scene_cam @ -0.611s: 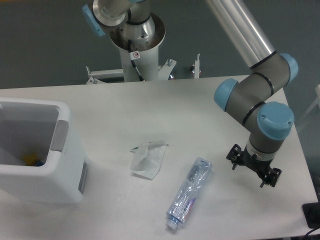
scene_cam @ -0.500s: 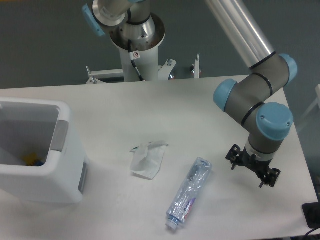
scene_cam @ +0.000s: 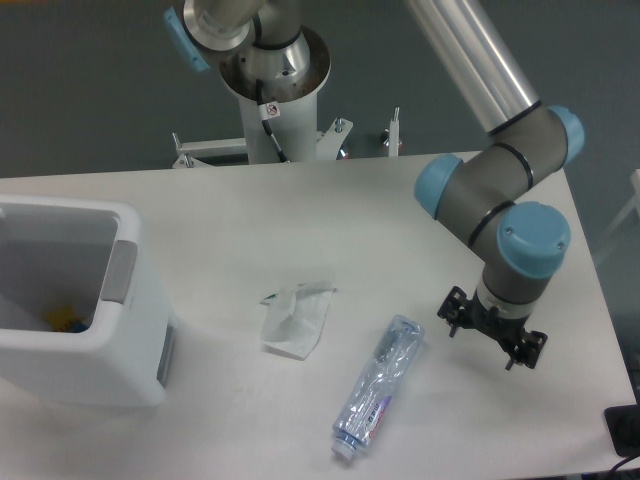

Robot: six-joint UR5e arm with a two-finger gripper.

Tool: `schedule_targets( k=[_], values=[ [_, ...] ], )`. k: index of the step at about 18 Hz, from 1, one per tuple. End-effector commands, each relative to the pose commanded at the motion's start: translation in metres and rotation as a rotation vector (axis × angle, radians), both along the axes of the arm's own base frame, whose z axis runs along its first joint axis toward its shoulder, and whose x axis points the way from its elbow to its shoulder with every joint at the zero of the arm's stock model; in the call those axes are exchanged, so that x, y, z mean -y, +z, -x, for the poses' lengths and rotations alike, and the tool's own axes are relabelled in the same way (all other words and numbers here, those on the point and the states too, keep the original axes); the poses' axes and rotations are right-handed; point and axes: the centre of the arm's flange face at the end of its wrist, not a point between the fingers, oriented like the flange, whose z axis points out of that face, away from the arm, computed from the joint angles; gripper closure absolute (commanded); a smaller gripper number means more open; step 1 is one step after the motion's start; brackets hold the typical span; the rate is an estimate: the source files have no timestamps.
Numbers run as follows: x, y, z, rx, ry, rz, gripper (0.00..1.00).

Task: Place the trash in the trash can
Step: 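Move the gripper over the crumpled clear plastic wrapper, then lower the gripper and close it on the plastic wrapper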

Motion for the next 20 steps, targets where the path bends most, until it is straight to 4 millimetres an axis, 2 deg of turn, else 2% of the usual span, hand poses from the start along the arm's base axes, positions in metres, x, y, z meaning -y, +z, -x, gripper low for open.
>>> schedule_targets(
  k=[2,4,6,10,12,14,18,20],
  values=[
    [0.005,0.018,-0.025,0.021,0.037,-0.043,0.00],
    [0.001,0.011,-0.052,0.056,0.024,-0.058,0.00],
    [-0.010,0.014,-0.078,0.058,-0.007,-0.064,0.00],
    [-0.033,-0.003,-0.151,0.080,-0.066,-0.053,0.00],
    [-0.026,-0.013,-0.179,0.095,-0.072,-0.045,0.00],
    [-0.018,-0.015,-0.198,0.122,-0.080,-0.052,0.00],
    [-0.038,-0.020,-0.224,0.205,-0.124,-0.127,0.00],
    [-0.046,-0.037,-0.233,0.235,-0.143,-0.112,0.00]
  ],
)
